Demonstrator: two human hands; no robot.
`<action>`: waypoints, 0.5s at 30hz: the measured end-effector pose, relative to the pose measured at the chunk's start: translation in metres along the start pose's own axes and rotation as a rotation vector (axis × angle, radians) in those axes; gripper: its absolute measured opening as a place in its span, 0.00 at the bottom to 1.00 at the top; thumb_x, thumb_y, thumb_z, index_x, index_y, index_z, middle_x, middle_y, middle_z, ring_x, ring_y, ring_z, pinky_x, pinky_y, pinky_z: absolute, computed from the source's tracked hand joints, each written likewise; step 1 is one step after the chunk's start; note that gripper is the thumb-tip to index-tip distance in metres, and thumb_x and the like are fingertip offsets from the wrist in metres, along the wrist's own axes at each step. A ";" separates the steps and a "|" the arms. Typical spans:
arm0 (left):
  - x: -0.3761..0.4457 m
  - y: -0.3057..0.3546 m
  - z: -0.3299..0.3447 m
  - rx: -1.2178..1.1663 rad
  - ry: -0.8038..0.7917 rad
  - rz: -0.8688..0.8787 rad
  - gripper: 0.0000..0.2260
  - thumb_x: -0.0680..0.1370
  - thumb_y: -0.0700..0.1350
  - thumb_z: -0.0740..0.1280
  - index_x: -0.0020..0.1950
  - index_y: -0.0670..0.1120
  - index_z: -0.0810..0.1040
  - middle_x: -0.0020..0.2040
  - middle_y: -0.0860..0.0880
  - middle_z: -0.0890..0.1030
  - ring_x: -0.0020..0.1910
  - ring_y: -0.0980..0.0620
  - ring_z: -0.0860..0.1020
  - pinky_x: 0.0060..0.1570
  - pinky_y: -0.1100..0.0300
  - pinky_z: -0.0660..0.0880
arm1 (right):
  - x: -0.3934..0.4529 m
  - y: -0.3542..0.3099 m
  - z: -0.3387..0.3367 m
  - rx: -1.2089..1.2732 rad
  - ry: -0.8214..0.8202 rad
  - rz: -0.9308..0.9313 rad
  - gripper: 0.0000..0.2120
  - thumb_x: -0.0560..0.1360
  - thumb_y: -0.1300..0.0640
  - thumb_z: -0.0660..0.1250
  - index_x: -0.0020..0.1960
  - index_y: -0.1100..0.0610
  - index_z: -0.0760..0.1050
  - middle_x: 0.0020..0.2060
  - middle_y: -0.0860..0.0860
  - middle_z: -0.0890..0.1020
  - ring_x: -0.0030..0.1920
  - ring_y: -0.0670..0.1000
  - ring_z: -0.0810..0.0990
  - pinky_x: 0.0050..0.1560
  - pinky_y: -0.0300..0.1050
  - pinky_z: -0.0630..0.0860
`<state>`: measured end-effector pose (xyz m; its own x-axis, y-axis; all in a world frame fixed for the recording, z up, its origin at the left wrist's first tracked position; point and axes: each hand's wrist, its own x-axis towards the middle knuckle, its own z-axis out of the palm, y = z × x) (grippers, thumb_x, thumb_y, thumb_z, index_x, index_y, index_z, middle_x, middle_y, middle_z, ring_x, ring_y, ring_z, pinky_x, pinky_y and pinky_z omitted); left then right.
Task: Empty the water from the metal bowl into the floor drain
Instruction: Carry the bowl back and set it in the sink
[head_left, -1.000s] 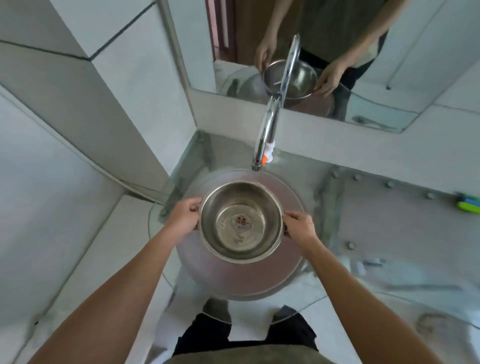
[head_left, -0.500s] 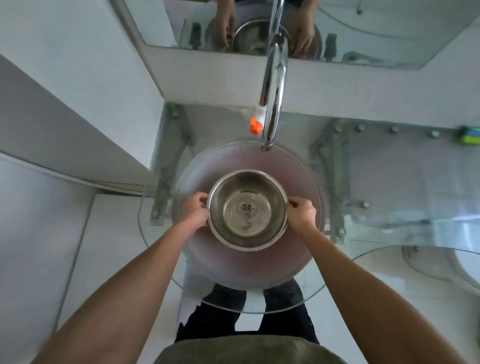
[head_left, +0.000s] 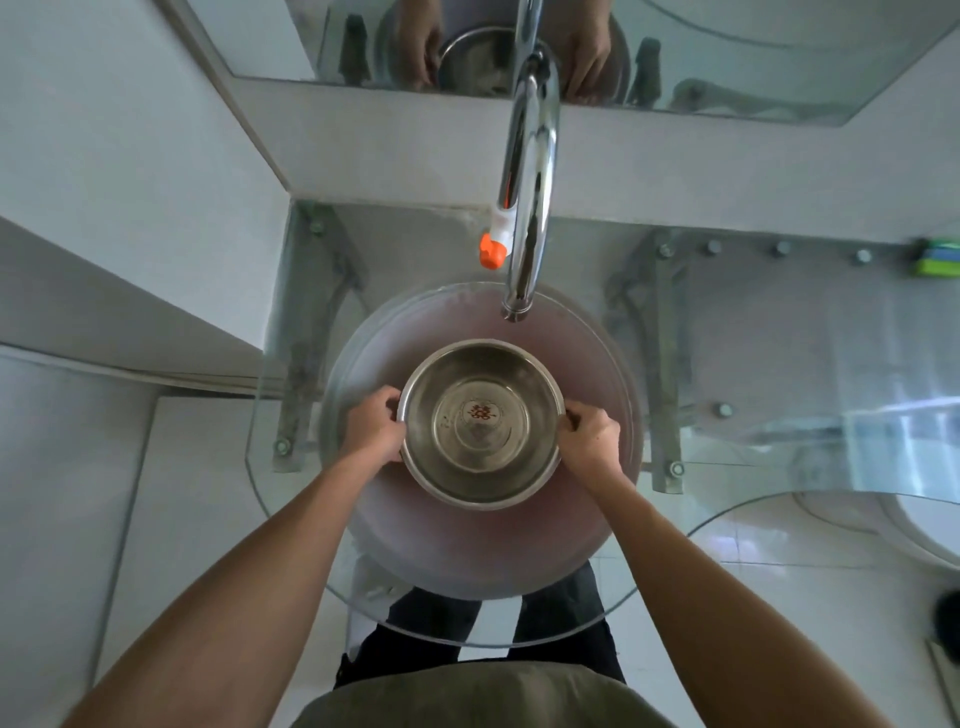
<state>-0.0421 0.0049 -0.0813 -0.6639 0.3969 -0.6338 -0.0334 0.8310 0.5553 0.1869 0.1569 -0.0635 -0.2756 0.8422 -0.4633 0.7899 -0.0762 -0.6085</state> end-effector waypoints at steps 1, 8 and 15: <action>-0.002 -0.001 0.001 -0.017 -0.005 -0.009 0.13 0.74 0.35 0.70 0.51 0.52 0.78 0.45 0.47 0.76 0.36 0.48 0.79 0.21 0.59 0.79 | 0.001 0.000 0.000 0.007 0.006 -0.016 0.11 0.74 0.65 0.60 0.43 0.67 0.81 0.35 0.66 0.82 0.33 0.53 0.71 0.36 0.45 0.72; -0.007 -0.002 0.002 -0.080 -0.006 -0.012 0.14 0.75 0.34 0.70 0.53 0.52 0.77 0.42 0.50 0.73 0.35 0.50 0.78 0.18 0.63 0.76 | -0.001 0.002 0.003 -0.023 0.012 -0.058 0.10 0.75 0.66 0.60 0.39 0.66 0.77 0.29 0.57 0.77 0.31 0.51 0.68 0.31 0.39 0.68; -0.008 -0.005 0.004 -0.091 0.008 -0.035 0.18 0.73 0.32 0.70 0.39 0.57 0.77 0.39 0.50 0.75 0.34 0.52 0.77 0.18 0.63 0.75 | 0.002 -0.001 -0.001 -0.004 -0.035 -0.031 0.11 0.76 0.65 0.58 0.41 0.66 0.78 0.29 0.55 0.75 0.31 0.50 0.66 0.35 0.44 0.69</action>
<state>-0.0339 -0.0014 -0.0811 -0.6667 0.3649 -0.6498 -0.1244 0.8052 0.5798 0.1857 0.1592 -0.0629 -0.3185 0.8250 -0.4668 0.7830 -0.0485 -0.6201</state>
